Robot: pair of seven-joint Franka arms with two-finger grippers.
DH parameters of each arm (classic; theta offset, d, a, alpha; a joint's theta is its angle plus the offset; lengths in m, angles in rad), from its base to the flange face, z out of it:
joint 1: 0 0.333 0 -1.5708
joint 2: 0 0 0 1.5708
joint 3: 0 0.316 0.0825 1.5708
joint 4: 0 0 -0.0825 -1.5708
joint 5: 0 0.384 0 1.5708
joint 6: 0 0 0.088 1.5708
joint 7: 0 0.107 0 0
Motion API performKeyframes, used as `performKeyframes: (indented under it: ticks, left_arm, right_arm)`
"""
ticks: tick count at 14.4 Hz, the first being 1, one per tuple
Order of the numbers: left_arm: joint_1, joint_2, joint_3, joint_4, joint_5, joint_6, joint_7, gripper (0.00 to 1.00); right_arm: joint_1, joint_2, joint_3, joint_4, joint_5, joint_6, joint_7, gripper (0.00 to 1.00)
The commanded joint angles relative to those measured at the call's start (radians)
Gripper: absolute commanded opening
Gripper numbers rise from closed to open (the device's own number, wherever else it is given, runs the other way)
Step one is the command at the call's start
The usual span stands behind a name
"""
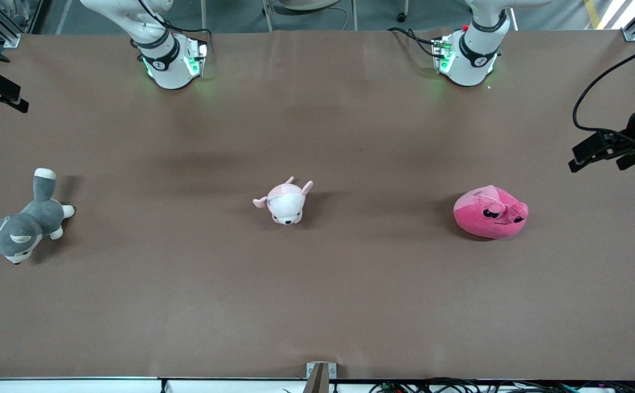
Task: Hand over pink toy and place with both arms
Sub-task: 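Reach the left gripper down to the pink plush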
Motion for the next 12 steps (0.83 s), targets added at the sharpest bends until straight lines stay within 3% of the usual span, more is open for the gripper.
performKeyframes:
  ticks: [1, 6, 12]
  left_arm:
    - [0.014, 0.079, 0.005, -0.002, -0.008, 0.008, 0.012, 1.00]
    - [0.042, 0.159, 0.005, -0.127, 0.001, 0.181, 0.012, 1.00]
    - [0.042, 0.265, 0.003, -0.135, -0.011, 0.246, -0.006, 1.00]
  right_arm:
    - [-0.005, 0.028, 0.004, 0.014, -0.018, -0.008, -0.008, 1.00]
    - [-0.017, 0.082, 0.002, 0.018, -0.019, 0.012, -0.014, 1.00]
    - [-0.049, 0.209, -0.005, 0.018, -0.026, 0.096, -0.017, 1.00]
